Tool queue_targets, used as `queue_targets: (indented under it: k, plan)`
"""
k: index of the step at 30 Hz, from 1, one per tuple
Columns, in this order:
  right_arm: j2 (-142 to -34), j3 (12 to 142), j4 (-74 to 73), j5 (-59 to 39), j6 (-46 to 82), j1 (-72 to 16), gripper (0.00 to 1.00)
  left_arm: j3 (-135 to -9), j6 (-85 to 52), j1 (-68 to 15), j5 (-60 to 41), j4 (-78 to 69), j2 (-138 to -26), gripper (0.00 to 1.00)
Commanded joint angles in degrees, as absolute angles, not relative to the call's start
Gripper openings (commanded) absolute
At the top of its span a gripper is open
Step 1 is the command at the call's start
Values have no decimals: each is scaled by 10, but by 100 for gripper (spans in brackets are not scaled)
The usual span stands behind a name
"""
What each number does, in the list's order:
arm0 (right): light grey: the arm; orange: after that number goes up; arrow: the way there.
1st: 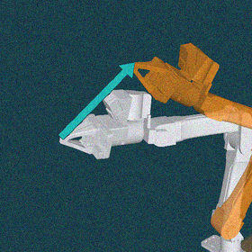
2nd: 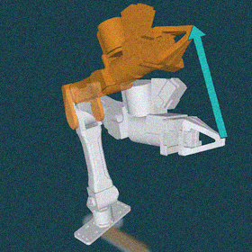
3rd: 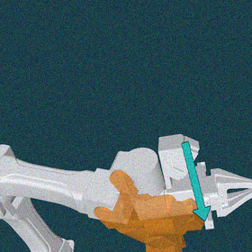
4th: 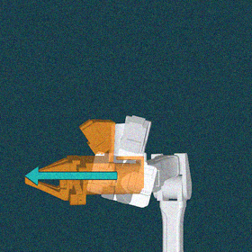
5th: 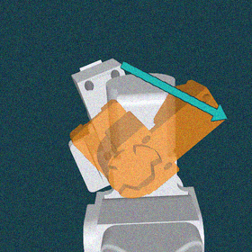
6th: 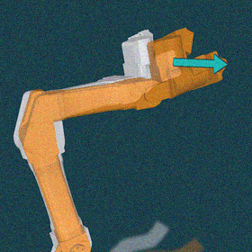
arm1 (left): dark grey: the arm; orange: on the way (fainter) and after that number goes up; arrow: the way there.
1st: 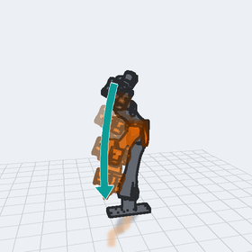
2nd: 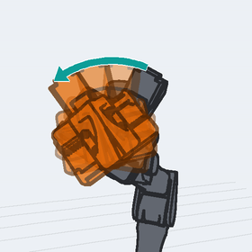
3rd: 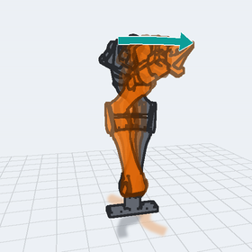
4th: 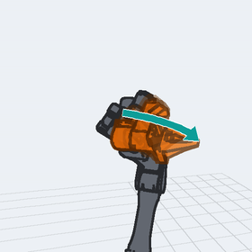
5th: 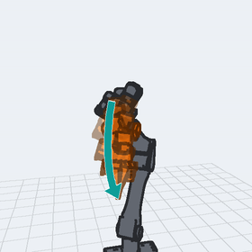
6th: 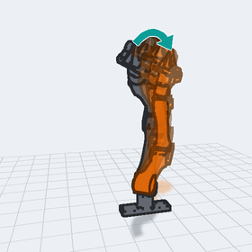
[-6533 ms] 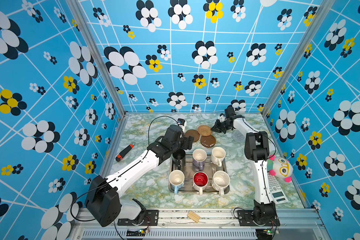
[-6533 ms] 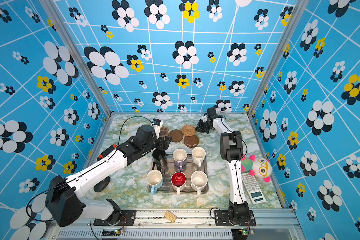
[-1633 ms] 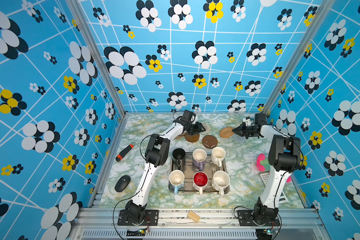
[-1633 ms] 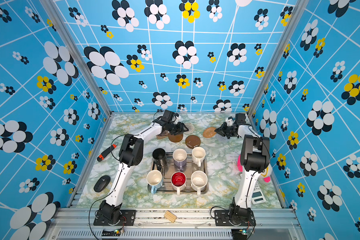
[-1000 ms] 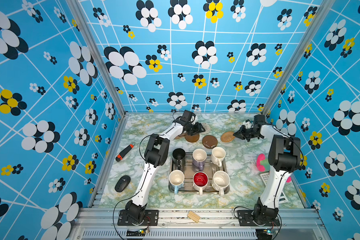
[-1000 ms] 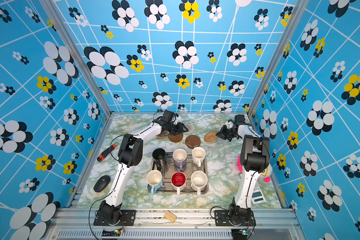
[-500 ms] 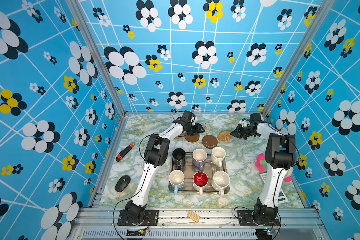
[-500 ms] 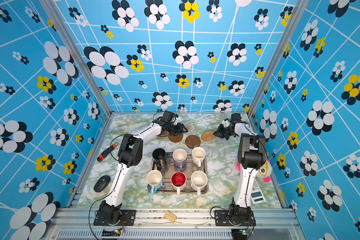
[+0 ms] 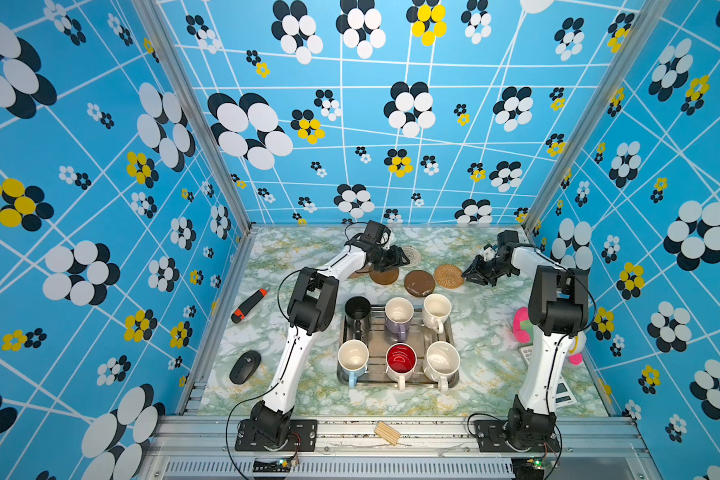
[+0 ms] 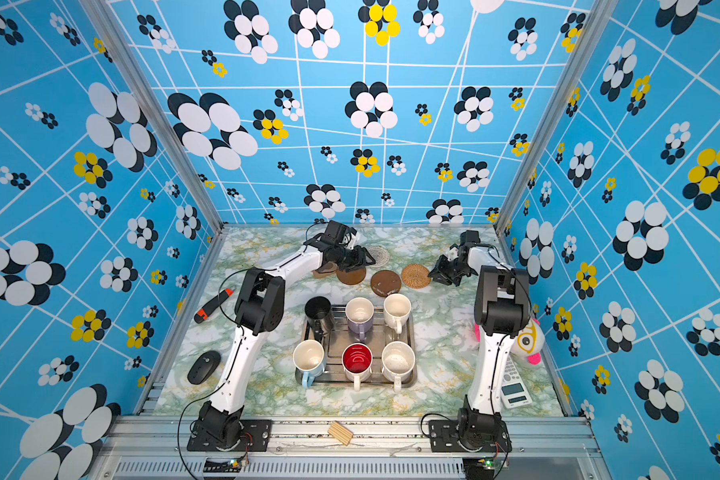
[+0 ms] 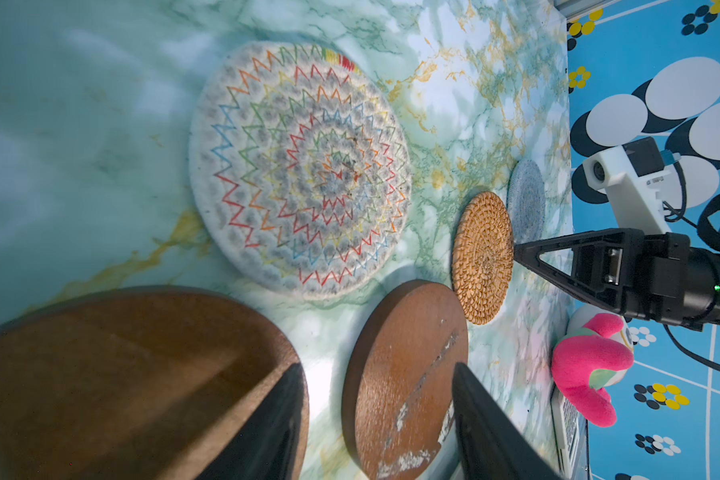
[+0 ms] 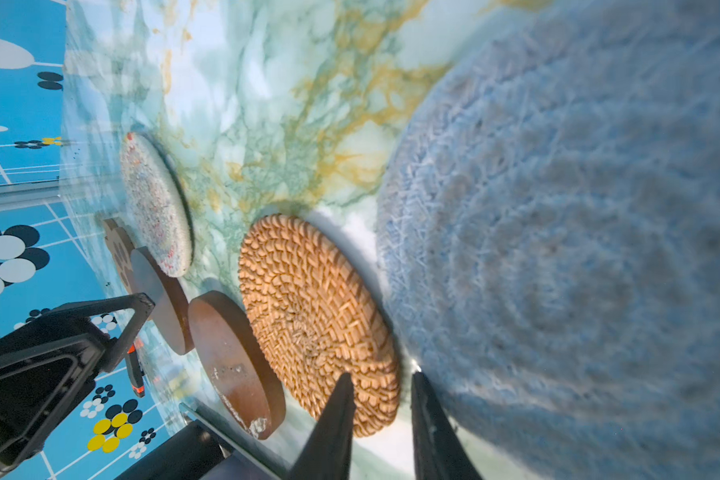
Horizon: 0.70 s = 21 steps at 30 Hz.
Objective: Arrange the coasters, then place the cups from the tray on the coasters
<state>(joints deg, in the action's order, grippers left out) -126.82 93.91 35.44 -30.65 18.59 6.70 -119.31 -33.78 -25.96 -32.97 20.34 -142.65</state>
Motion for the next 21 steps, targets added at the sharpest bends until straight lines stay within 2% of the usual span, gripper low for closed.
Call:
queue_targets:
  k: [1,6,11,17,21]
  plan:
    - [-1251,949,374,-295,175,65,29,-1185,-320,-257,-320,215,-1384,58]
    - [-1198,941,371,-293,176,65,31,-1184,-283,-238,-281,258,-1354,62]
    - [-1156,927,355,-305,189,65,32,-1199,-192,-226,-160,367,-1320,67]
    - [-1109,893,332,-299,202,56,35,-1271,-128,-215,-17,505,-1350,70]
    - [-1083,881,326,-291,201,42,37,-1324,-109,-217,37,560,-1387,73]
